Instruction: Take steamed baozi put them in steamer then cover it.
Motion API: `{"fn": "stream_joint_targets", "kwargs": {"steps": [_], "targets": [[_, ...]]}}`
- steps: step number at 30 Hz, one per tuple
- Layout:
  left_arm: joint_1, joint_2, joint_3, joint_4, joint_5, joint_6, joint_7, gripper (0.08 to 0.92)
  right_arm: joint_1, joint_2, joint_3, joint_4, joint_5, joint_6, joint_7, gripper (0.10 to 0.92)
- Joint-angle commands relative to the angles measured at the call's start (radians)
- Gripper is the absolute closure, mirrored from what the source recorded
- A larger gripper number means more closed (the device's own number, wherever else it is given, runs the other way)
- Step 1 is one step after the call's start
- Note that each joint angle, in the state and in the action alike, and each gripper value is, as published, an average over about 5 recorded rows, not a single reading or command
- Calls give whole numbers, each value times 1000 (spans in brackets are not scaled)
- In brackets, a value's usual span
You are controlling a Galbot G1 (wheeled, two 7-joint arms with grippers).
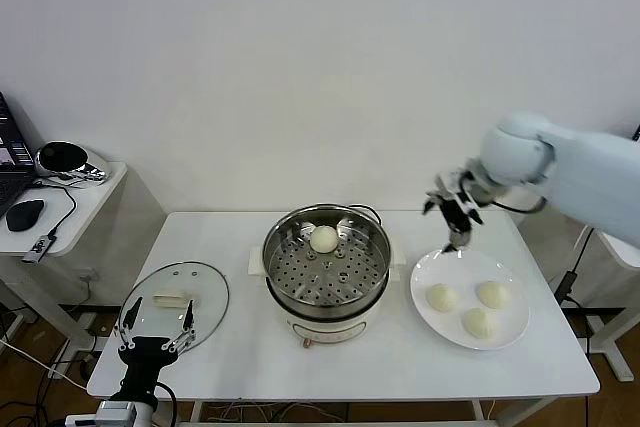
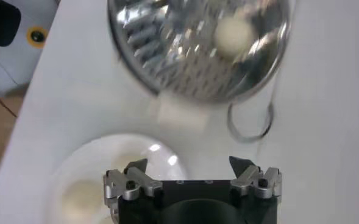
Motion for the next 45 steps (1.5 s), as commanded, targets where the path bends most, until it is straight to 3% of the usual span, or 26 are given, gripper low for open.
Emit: {"fn": "stream_joint_targets", "kwargs": {"steps": [1, 13, 24, 37, 45], "targets": [[-1, -2, -1, 0, 1, 1, -1, 177, -241, -154, 133, 38, -93, -39, 6, 203], [8, -16, -22, 7, 0, 2, -2, 177, -620, -23, 417, -142, -317, 22, 24, 203], [16, -24, -31, 14, 0, 1, -1, 177, -674, 152, 477, -310, -322, 71, 23, 203], [12, -30, -32, 26, 1, -3, -2, 177, -665, 227, 487, -394, -351, 66, 15, 205], [10, -30, -31, 30, 1, -4, -2, 177, -665, 238, 494, -419, -370, 70, 8, 280]]}}
